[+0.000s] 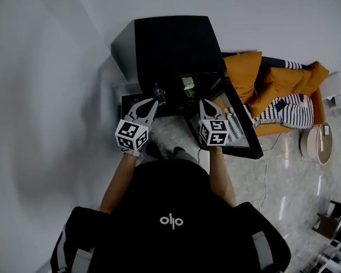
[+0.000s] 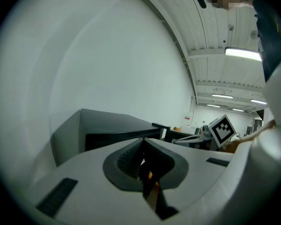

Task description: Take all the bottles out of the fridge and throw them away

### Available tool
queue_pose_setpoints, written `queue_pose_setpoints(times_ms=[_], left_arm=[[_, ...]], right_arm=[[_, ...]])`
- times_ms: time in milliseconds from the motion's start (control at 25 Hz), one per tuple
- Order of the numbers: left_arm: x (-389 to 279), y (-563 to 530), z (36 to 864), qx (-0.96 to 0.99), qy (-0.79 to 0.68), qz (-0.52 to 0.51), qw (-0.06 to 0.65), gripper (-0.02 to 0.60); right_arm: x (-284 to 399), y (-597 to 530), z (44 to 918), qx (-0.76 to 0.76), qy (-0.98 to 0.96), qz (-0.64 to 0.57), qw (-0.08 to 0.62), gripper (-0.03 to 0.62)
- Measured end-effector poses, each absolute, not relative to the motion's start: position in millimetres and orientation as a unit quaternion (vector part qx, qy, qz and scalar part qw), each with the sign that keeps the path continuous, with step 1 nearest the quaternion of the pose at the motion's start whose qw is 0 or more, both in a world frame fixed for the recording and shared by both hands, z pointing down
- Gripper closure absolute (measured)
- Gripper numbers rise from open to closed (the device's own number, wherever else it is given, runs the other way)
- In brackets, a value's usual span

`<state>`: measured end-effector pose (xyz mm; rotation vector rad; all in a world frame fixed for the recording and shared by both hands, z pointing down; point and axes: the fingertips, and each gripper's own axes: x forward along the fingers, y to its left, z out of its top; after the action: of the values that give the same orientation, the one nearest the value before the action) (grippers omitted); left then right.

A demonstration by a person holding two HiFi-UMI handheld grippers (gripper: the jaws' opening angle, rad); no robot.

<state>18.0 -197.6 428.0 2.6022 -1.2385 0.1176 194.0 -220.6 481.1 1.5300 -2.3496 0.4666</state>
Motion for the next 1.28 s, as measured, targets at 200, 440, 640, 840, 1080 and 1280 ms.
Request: queue_pose_setpoints(times_ms=[200,440,640,840,1080,1280], left_arm=[[32.2,-203.6,425.4,0.892,-0.432,0.044,0.128,0.577],[35.5,-209.1,428.2,0.882,-0.452,0.036,0.127,0.575],[34.0,-210.3,429.9,0.877,-0.462,0.039,0.125,0.577],[27.2,-210.2,432.5,0.874,-0.468,0.046,0.124,0.577],[11.5,-202.1,431.9,0.868,-0.480,0.052,0.120,0.575],[-5.6,-192.8,432.8,0.859,-0.493,0.056,0.122,0.577]], right_arm=[[203.0,-232.8,496.9,0.519,-0.824,0.170,0.148,0.592],[196.3,-251.8,521.7,0.504,-0.833,0.174,0.150,0.592],[180.7,-275.5,542.5,0.481,-0.843,0.187,0.153,0.438],[169.1,-306.7,570.9,0.480,-0.834,0.204,0.180,0.298],[157.0,-332.2,597.1,0.486,-0.823,0.206,0.210,0.269],[148.0,-346.3,609.8,0.486,-0.819,0.195,0.233,0.269]])
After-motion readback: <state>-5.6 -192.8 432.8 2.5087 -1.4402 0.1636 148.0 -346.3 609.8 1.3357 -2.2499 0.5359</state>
